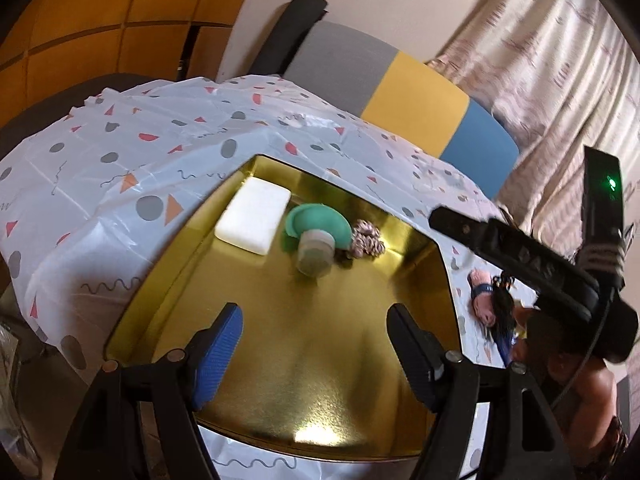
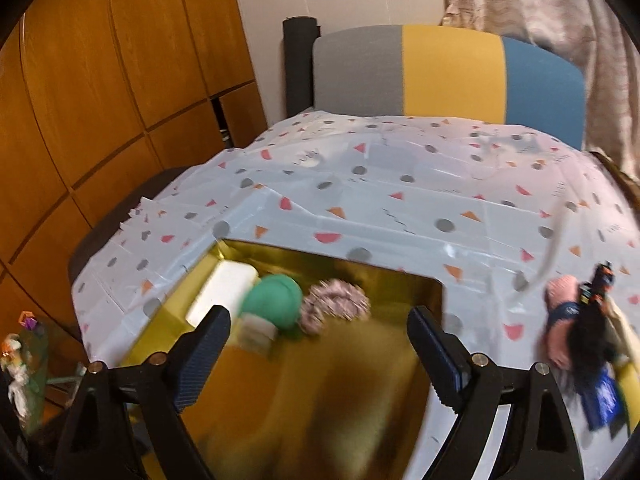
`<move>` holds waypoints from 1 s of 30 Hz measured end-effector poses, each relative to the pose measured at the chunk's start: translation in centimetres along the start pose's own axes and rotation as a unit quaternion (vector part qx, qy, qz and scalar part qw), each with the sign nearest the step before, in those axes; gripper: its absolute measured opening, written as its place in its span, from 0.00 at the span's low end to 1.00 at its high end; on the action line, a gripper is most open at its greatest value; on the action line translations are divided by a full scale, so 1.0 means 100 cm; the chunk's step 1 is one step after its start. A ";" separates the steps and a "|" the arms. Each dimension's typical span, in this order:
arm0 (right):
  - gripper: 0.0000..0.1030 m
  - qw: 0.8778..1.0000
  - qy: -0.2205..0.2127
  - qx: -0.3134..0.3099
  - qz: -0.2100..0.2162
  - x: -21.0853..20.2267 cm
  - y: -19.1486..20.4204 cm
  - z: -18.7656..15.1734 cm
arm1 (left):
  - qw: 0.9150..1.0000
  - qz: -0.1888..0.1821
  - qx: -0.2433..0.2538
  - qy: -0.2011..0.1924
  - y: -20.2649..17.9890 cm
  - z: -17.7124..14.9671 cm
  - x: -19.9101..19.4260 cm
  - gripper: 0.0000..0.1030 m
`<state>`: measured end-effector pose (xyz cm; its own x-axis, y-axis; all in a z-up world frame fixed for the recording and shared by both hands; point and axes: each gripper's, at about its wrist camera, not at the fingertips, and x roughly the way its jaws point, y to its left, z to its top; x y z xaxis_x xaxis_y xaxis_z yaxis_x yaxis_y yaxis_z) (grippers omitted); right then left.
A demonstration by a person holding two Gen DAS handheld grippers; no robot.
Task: Organize soft objects
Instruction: 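Move the right gripper to the blue Tempo tissue pack and grasp it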
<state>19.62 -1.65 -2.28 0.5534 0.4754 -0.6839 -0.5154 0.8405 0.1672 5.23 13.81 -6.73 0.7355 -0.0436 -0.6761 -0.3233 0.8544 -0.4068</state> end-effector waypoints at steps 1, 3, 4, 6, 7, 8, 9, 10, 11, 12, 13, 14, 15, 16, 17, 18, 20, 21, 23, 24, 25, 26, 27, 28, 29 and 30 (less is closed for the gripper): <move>0.88 1.000 0.001 0.001 -0.004 -0.002 -0.003 -0.005 | 1.000 -0.002 0.005 0.004 -0.003 -0.002 0.002 0.73; 0.88 1.000 0.002 0.007 -0.013 -0.008 -0.013 -0.017 | 1.000 -0.004 0.015 0.013 -0.007 -0.006 0.004 0.73; 0.88 1.000 0.001 0.014 -0.019 -0.012 -0.019 -0.024 | 1.000 -0.005 0.018 0.015 -0.009 -0.007 0.005 0.73; 0.88 0.999 0.003 0.029 -0.029 -0.017 -0.032 -0.035 | 0.999 -0.007 0.025 0.020 -0.012 -0.009 0.007 0.73; 0.88 0.999 0.004 0.037 -0.033 -0.019 -0.039 -0.040 | 0.999 -0.008 0.029 0.020 -0.014 -0.010 0.007 0.73; 0.88 0.998 0.003 0.045 -0.042 -0.022 -0.046 -0.044 | 0.999 -0.008 0.031 0.020 -0.015 -0.011 0.008 0.73; 0.88 0.998 0.002 0.049 -0.046 -0.023 -0.050 -0.046 | 0.999 -0.008 0.033 0.021 -0.016 -0.011 0.009 0.73; 0.88 0.997 0.005 0.055 -0.048 -0.024 -0.055 -0.048 | 0.999 -0.009 0.034 0.023 -0.017 -0.012 0.009 0.73; 0.88 0.997 0.007 0.056 -0.046 -0.023 -0.057 -0.048 | 0.999 -0.009 0.035 0.023 -0.017 -0.013 0.010 0.73; 0.88 0.997 0.009 0.056 -0.046 -0.021 -0.059 -0.046 | 0.999 -0.009 0.036 0.025 -0.018 -0.014 0.011 0.73; 0.88 0.997 0.009 0.055 -0.047 -0.021 -0.059 -0.045 | 0.999 -0.009 0.038 0.027 -0.018 -0.014 0.011 0.73; 0.88 0.998 0.007 0.052 -0.047 -0.021 -0.057 -0.044 | 0.999 -0.009 0.040 0.029 -0.019 -0.014 0.012 0.73; 0.88 0.998 0.005 0.050 -0.046 -0.021 -0.056 -0.042 | 0.999 -0.009 0.041 0.030 -0.018 -0.014 0.012 0.73; 0.88 0.998 0.002 0.051 -0.044 -0.022 -0.056 -0.041 | 0.999 -0.009 0.041 0.028 -0.018 -0.013 0.012 0.73; 0.88 0.998 0.000 0.053 -0.043 -0.023 -0.054 -0.041 | 0.999 -0.009 0.042 0.027 -0.018 -0.013 0.012 0.73; 0.88 0.998 -0.002 0.053 -0.041 -0.024 -0.053 -0.040 | 0.999 -0.009 0.043 0.027 -0.019 -0.012 0.012 0.73; 0.88 0.998 -0.004 0.051 -0.043 -0.025 -0.051 -0.042 | 0.998 -0.011 0.046 0.028 -0.019 -0.012 0.012 0.73; 0.88 0.998 -0.004 0.049 -0.045 -0.025 -0.050 -0.043 | 0.998 -0.011 0.047 0.028 -0.020 -0.012 0.012 0.73; 0.88 0.998 -0.006 0.043 -0.049 -0.027 -0.050 -0.047 | 0.998 -0.013 0.050 0.030 -0.021 -0.012 0.013 0.73; 0.88 0.998 -0.007 0.043 -0.050 -0.027 -0.051 -0.049 | 0.998 -0.014 0.051 0.030 -0.021 -0.012 0.013 0.73; 0.88 0.997 -0.010 0.048 -0.052 -0.030 -0.054 -0.053 | 0.998 -0.013 0.052 0.029 -0.021 -0.012 0.012 0.73; 0.88 0.997 -0.013 0.058 -0.055 -0.032 -0.059 -0.057 | 0.998 -0.014 0.053 0.028 -0.022 -0.012 0.011 0.73; 0.88 0.996 -0.013 0.066 -0.058 -0.034 -0.064 -0.060 | 0.998 -0.016 0.055 0.027 -0.023 -0.012 0.011 0.73; 0.88 0.995 -0.012 0.077 -0.062 -0.037 -0.072 -0.067 | 0.998 -0.020 0.059 0.026 -0.024 -0.012 0.010 0.73; 0.88 0.994 -0.010 0.082 -0.067 -0.039 -0.077 -0.071 | 0.997 -0.023 0.063 0.025 -0.026 -0.013 0.010 0.73; 0.88 0.993 -0.007 0.086 -0.075 -0.041 -0.084 -0.077 | 0.997 -0.025 0.068 0.025 -0.028 -0.014 0.009 0.73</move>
<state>16.65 -12.63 -6.32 0.6249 0.3429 -0.7014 -0.3065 0.9340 0.1836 6.02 10.63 -7.04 0.7178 -0.1111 -0.6873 -0.1996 0.9129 -0.3560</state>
